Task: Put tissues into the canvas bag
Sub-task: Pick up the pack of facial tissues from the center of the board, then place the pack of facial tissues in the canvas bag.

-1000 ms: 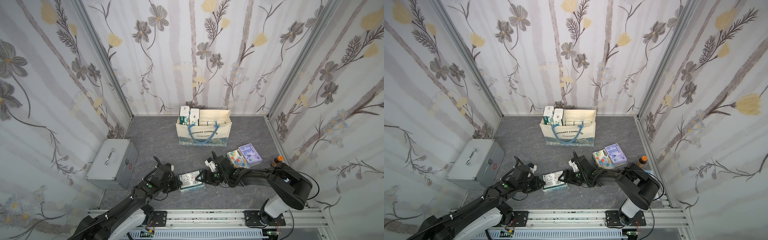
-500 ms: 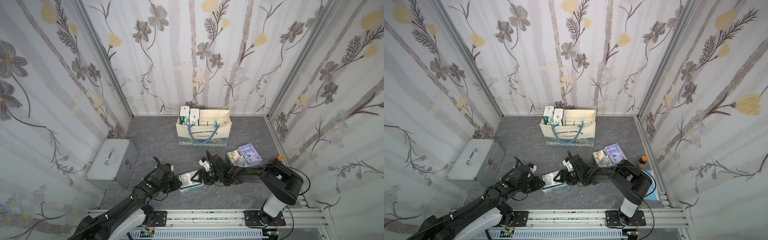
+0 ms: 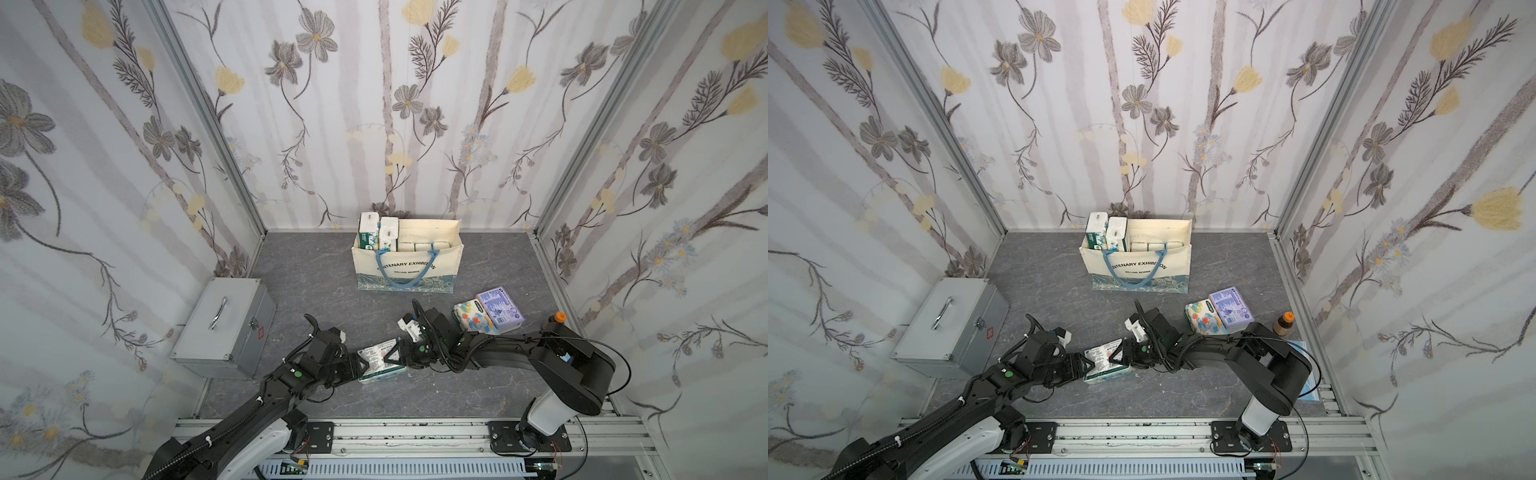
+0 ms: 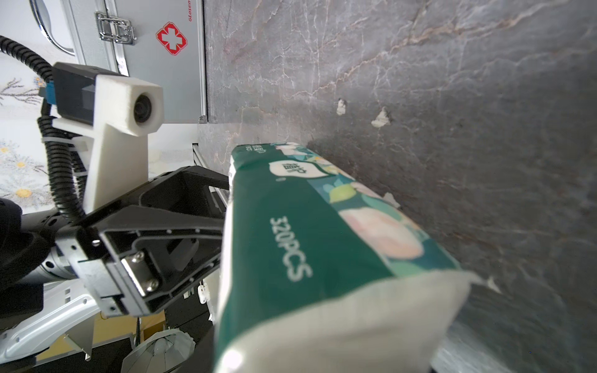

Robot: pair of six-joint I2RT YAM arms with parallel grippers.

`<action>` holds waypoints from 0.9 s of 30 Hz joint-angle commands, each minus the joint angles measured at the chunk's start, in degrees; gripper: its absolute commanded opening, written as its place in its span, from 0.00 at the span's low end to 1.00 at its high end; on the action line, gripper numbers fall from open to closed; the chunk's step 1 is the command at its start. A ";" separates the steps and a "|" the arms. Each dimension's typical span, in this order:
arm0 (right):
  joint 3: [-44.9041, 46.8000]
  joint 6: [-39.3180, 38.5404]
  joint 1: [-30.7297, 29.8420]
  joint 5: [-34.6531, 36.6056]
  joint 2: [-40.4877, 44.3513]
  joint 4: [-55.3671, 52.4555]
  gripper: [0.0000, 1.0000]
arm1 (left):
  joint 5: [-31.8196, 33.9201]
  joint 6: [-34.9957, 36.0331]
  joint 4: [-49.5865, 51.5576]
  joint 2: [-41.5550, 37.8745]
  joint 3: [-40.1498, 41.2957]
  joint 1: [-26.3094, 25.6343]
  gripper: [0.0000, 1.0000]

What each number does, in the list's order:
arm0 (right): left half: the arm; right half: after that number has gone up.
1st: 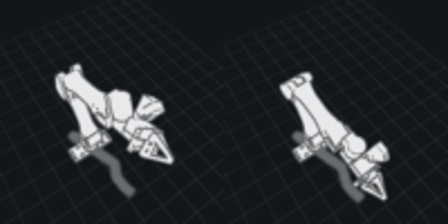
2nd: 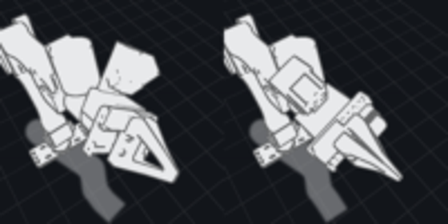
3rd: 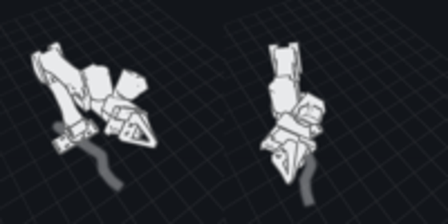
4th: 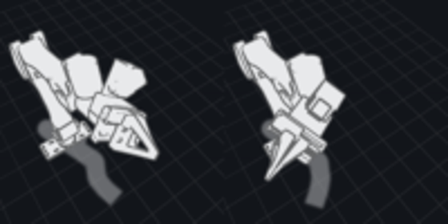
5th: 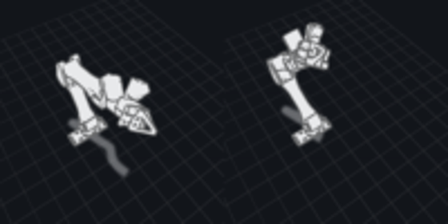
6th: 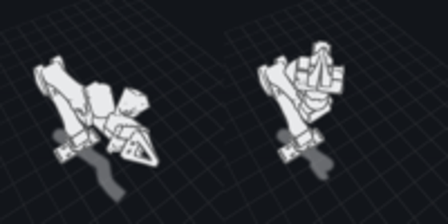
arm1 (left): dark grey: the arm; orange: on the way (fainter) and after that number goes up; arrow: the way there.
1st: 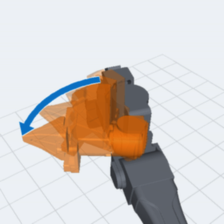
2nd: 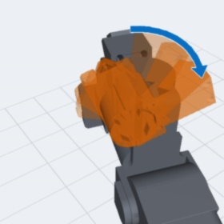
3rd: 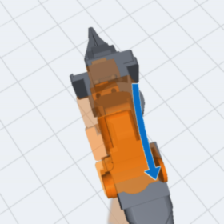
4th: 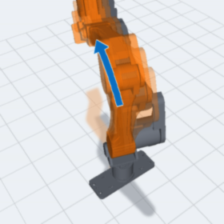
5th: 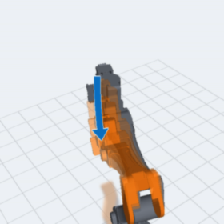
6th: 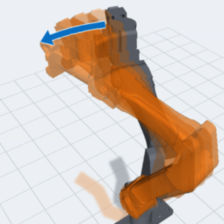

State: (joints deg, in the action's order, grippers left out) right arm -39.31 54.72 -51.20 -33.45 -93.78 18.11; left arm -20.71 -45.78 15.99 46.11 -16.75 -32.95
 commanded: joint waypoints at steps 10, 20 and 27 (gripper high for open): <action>0.87 -4.01 6.19 -0.91 11.52 -6.66 0.47 | -1.97 6.31 18.42 -12.77 -18.80 0.06 0.69; -13.05 -17.98 18.71 3.67 25.87 -35.33 0.50 | 5.63 16.08 31.02 -14.22 -31.07 0.16 0.68; -27.29 -20.30 26.86 3.75 23.34 -41.75 0.49 | 7.64 18.58 30.23 -20.90 -30.44 0.26 0.66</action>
State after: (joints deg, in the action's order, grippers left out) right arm -63.18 36.88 -25.78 -29.91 -69.36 -19.62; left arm -13.72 -29.74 45.63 26.11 -47.13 -32.77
